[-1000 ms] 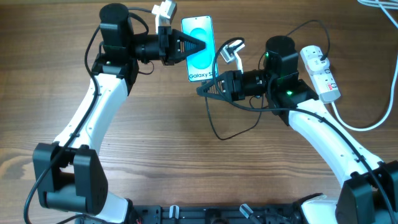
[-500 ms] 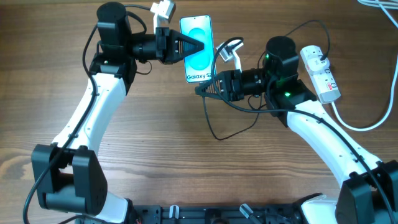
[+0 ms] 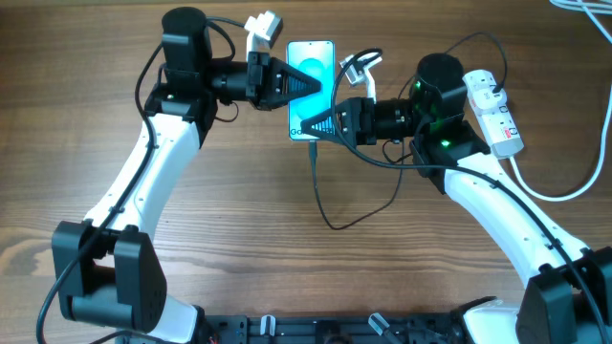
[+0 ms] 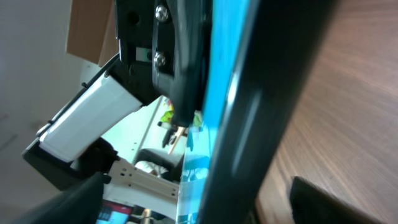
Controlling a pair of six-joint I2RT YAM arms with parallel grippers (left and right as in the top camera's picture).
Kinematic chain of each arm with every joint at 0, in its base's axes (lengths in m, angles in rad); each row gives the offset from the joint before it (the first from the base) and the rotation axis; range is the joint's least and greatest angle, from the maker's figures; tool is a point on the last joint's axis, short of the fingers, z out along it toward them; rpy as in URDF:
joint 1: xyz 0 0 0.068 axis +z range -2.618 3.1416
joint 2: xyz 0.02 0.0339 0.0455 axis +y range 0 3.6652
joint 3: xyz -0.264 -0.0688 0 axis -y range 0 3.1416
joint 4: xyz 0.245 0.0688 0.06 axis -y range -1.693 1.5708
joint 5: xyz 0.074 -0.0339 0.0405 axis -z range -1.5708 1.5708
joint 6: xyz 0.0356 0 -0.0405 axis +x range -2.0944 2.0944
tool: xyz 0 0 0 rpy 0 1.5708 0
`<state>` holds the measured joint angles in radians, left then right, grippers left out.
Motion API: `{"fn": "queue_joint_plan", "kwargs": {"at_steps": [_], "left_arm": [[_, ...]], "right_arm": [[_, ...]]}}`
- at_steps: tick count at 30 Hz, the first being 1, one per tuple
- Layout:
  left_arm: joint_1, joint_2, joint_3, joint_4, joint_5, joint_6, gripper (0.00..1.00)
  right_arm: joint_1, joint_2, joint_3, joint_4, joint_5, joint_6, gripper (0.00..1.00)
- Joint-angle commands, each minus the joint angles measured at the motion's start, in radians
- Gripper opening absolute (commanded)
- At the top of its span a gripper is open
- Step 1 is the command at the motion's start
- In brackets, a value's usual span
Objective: Plug charger to phone and switch on socket
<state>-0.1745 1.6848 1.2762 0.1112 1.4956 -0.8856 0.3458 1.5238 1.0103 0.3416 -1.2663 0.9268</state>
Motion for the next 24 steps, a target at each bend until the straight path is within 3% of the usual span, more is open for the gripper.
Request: {"fn": "queue_joint_plan", "kwargs": {"at_steps": [1, 5, 8, 12, 14, 15, 20, 22, 24], "left_arm": [[0.002, -0.018, -0.003, -0.005, 0.033, 0.047, 0.04], [0.002, -0.017, -0.023, -0.046, -0.008, 0.102, 0.04], [0.002, -0.016, -0.066, -0.217, -0.132, 0.222, 0.04], [0.002, -0.016, -0.084, -0.583, -0.503, 0.413, 0.04], [-0.005, -0.016, -0.084, -0.696, -0.71, 0.431, 0.04], [-0.025, -0.016, -0.084, -0.768, -0.901, 0.43, 0.04], [-0.163, 0.003, -0.084, -0.808, -1.258, 0.372, 0.04], [-0.209, 0.045, -0.083, -0.786, -1.302, 0.354, 0.04], [-0.217, 0.077, -0.083, -0.738, -1.161, 0.356, 0.04]], "right_arm": [[-0.013, -0.009, 0.022, -0.058, 0.037, -0.098, 1.0], [-0.044, -0.009, 0.022, -0.188, 0.047, -0.218, 1.0], [-0.058, -0.009, 0.022, -0.191, 0.051, -0.246, 1.0], [-0.076, -0.009, 0.022, -0.203, 0.074, -0.251, 1.0], [-0.079, -0.009, 0.022, -0.244, 0.113, -0.304, 1.0], [-0.079, -0.009, 0.022, -0.314, 0.158, -0.367, 1.0], [-0.087, -0.009, 0.027, -0.604, 0.403, -0.588, 1.0], [-0.116, -0.009, 0.057, -0.649, 0.402, -0.587, 1.0], [-0.131, -0.009, 0.064, -0.711, 0.391, -0.649, 1.0]]}}
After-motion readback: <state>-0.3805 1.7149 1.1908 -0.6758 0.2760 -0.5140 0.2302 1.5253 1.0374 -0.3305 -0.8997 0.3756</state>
